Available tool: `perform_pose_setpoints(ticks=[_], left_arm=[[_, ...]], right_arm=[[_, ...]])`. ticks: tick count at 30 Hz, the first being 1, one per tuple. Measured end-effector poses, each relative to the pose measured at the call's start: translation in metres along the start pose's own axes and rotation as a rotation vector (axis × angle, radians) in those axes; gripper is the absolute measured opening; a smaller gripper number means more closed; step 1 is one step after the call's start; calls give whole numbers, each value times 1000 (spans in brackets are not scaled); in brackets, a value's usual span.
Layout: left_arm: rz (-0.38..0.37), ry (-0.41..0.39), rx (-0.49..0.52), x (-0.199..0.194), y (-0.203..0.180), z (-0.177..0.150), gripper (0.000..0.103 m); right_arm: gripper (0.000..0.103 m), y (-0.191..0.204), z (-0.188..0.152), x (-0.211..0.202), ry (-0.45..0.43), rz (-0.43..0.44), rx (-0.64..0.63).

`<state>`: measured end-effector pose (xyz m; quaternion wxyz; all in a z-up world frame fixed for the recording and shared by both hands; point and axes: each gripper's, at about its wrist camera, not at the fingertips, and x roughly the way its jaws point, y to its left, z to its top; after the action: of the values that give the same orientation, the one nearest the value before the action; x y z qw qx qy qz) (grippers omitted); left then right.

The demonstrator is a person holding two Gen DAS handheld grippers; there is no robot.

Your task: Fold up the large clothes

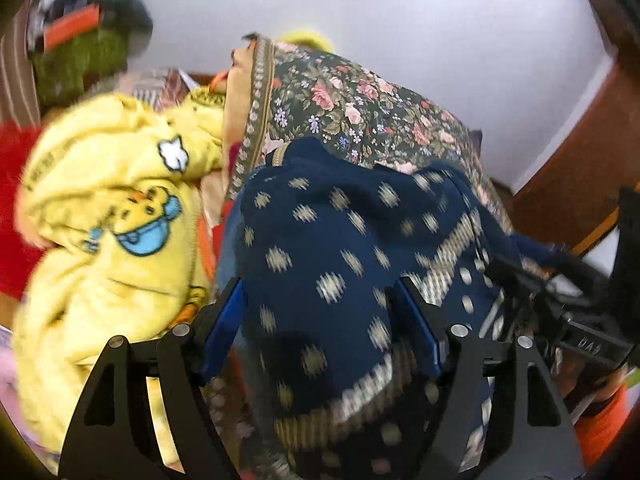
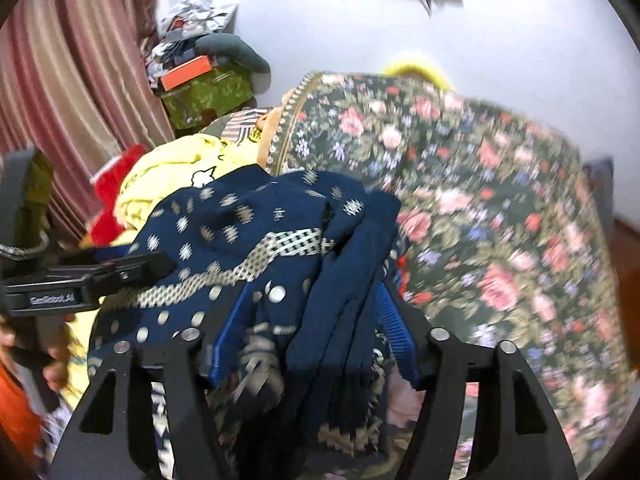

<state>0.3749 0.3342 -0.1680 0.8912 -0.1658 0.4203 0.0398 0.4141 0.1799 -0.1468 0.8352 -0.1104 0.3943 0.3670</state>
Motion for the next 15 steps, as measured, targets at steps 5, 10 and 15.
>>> perform_pose_setpoints(ticks=[5,10,15], left_arm=[[43,-15,36,-22,-10,-28,83],[83,-35,40,-40,-17,-57,84],[122,-60,67,-67,-32,-78,84]], right_arm=[[71,10,-15,-13,7,-73,-91],[71,12,-40,-28,36,-81,-100],[71,15,-53,-55,27,-70,-71]])
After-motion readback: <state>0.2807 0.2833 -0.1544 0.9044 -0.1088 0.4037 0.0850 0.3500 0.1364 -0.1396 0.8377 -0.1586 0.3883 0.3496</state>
